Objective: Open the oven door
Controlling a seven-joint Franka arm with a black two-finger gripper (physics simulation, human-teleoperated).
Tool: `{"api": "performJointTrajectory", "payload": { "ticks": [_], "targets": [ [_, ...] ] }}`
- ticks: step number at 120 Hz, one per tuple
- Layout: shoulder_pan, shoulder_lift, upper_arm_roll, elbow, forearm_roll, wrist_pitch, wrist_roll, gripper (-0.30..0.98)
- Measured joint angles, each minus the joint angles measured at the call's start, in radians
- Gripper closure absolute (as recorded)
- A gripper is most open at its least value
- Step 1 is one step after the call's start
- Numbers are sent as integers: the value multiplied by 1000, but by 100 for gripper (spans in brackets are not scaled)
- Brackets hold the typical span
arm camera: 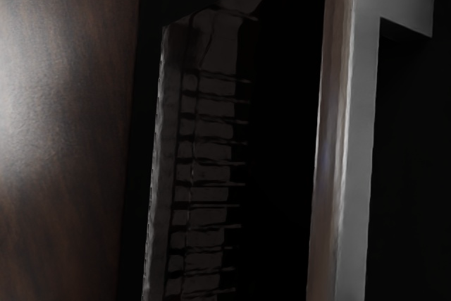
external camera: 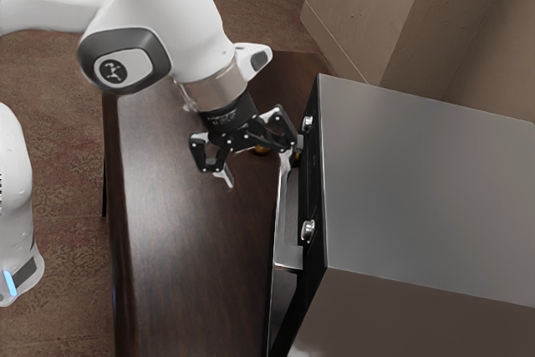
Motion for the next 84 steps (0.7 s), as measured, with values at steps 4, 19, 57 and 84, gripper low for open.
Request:
{"api": "performJointTrajectory", "payload": {
  "ticks": [4,19,57,84],
  "targets": [
    [3,2,0,1,0,0,3,0],
    [8,8,-1,-2,-11,1,14,0],
    [14,19,-2,-19,-35,1,33,0],
    [22,30,-2,-21,-40,0,41,0]
  ]
}}
